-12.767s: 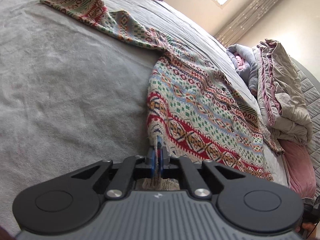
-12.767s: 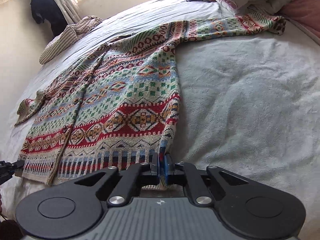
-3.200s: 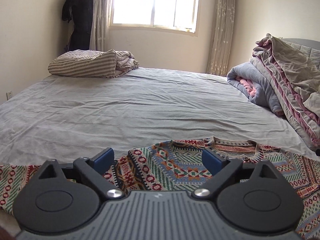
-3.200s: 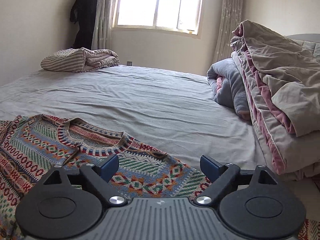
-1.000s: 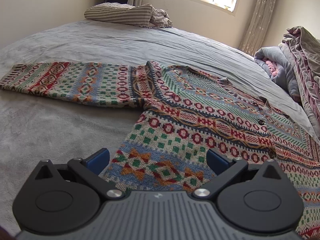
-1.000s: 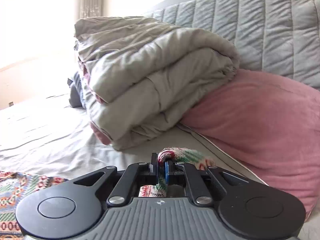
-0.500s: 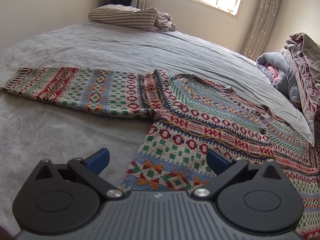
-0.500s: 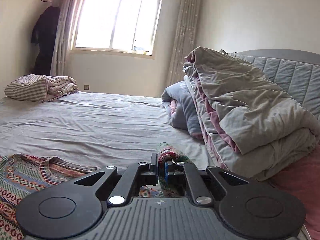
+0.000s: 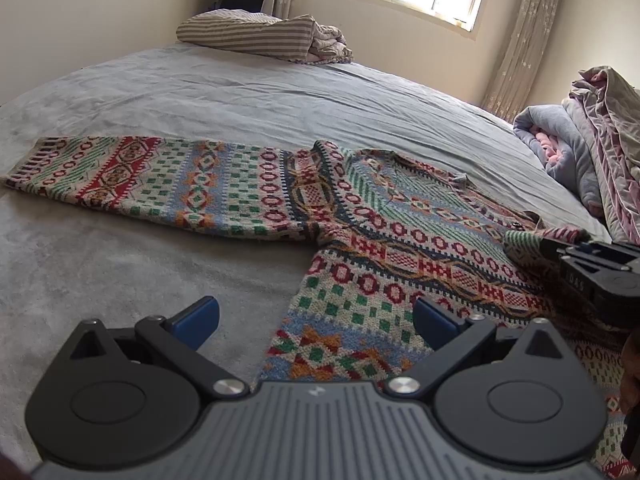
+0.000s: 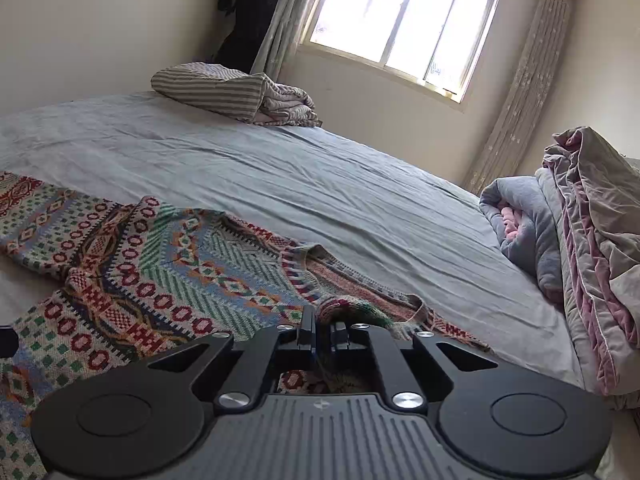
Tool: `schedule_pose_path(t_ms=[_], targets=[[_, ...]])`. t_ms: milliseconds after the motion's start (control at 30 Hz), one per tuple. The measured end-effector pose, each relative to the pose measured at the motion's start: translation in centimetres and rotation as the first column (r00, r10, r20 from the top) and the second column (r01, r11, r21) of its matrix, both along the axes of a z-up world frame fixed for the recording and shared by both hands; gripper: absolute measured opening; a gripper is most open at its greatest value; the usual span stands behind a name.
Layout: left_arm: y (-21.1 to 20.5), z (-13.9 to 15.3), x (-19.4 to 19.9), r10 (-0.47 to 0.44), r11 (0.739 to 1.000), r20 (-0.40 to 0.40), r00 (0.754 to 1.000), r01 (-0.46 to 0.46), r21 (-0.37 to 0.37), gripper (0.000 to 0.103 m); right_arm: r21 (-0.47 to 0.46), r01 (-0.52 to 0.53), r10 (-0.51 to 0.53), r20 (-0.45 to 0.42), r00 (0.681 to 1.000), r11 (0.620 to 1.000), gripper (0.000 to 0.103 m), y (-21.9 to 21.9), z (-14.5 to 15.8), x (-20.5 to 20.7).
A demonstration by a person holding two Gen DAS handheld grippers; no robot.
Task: Fold small clothes
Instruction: 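Grasp the sleeve cuff with the right gripper and carry it over the body, then lay the sleeve onto the cardigan body and open the right gripper, then grasp the striped sleeve cuff with the left gripper and lift it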
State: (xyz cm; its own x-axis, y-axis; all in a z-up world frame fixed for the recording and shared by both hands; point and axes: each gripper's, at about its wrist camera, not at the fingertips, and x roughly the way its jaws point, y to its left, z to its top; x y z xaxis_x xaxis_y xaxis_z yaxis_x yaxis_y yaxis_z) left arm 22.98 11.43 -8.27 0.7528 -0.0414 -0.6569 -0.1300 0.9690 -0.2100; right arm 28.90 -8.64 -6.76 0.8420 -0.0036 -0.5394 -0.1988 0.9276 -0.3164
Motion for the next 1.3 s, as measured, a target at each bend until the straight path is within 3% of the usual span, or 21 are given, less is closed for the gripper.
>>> schedule_pose_path(t_ms=[133, 200, 267, 333, 467, 700, 900, 967, 1033, 1067, 1100, 1133, 1200, 1267, 1300], targets=[[-0.3, -0.2, 0.0, -0.012, 1.0, 0.003, 1.0, 0.012, 0.009, 0.102, 0.017, -0.03, 0.032, -0.108, 0.994, 0.999, 0.012, 1.3, -3.5, -0.9], [-0.7, -0.3, 0.0, -0.027, 0.999, 0.007, 1.0, 0.027, 0.024, 0.102, 0.025, -0.058, 0.061, -0.095, 0.994, 0.998, 0.022, 1.2, -4.0, -1.7], [-1.2, -0.2, -0.1, -0.052, 0.998, 0.011, 0.999, 0.052, 0.032, 0.102, 0.063, -0.074, 0.08, -0.099, 0.992, 0.995, 0.036, 0.8, -3.4, -2.9], [-2.0, 0.1, -0.1, -0.082, 0.996, 0.025, 0.996, 0.081, 0.039, 0.102, 0.161, -0.084, 0.103, -0.116, 0.988, 0.983, 0.047, -0.7, -2.1, -4.2], [-5.7, 0.9, 0.0, -0.197, 0.977, 0.065, 0.978, 0.191, 0.092, 0.101, 0.187, -0.065, 0.084, -0.099, 0.992, 0.98, 0.052, -3.1, -0.4, -6.7], [-14.3, 0.7, 0.9, -0.415, 0.874, 0.074, 0.907, 0.375, 0.308, 0.098, 0.123, 0.067, -0.062, -0.048, 0.997, 0.99, 0.061, -8.9, 0.5, -8.1], [-19.7, -0.8, 2.3, -0.564, 0.735, 0.036, 0.825, 0.481, 0.478, 0.089, 0.218, 0.158, -0.154, -0.032, 0.988, 0.963, 0.064, -13.6, 0.4, -7.2], [-20.6, -1.2, 3.0, -0.582, 0.715, 0.04, 0.812, 0.488, 0.5, 0.081, 0.242, 0.179, -0.177, -0.029, 0.984, 0.954, 0.066, -14.6, 0.4, -7.0], [-20.8, -1.3, 4.0, -0.578, 0.731, 0.057, 0.814, 0.486, 0.479, 0.064, 0.256, 0.182, -0.18, -0.032, 0.983, 0.949, 0.066, -15.1, 0.2, -6.8], [-20.3, -1.1, 4.3, -0.568, 0.757, 0.083, 0.819, 0.48, 0.443, 0.054, 0.257, 0.181, -0.18, -0.027, 0.983, 0.949, 0.066, -15.4, 0.1, -6.8], [-19.5, -0.7, 4.5, -0.541, 0.795, 0.115, 0.833, 0.463, 0.393, 0.032, 0.256, 0.182, -0.184, -0.019, 0.983, 0.949, 0.066, -15.7, 0.1, -6.9], [-18.5, -0.3, 4.7, -0.497, 0.839, 0.153, 0.854, 0.427, 0.337, 0.021, 0.256, 0.188, -0.191, -0.011, 0.981, 0.948, 0.067, -16.2, 0.2, -7.0], [-15.6, 0.6, 4.8, -0.363, 0.928, 0.24, 0.9, 0.325, 0.184, 0.009, 0.257, 0.201, -0.208, -0.001, 0.978, 0.945, 0.07, -17.0, 0.3, -7.0], [-12.6, 0.8, 5.3, -0.243, 0.97, 0.249, 0.937, 0.239, 0.046, 0.009, 0.265, 0.226, -0.233, -0.005, 0.973, 0.937, 0.072, -18.3, 0.1, -7.0], [-11.5, 0.7, 5.5, -0.199, 0.979, 0.237, 0.951, 0.204, 0.003, 0.009, 0.271, 0.241, -0.247, -0.012, 0.969, 0.932, 0.072, -18.9, 0.0, -6.9]])
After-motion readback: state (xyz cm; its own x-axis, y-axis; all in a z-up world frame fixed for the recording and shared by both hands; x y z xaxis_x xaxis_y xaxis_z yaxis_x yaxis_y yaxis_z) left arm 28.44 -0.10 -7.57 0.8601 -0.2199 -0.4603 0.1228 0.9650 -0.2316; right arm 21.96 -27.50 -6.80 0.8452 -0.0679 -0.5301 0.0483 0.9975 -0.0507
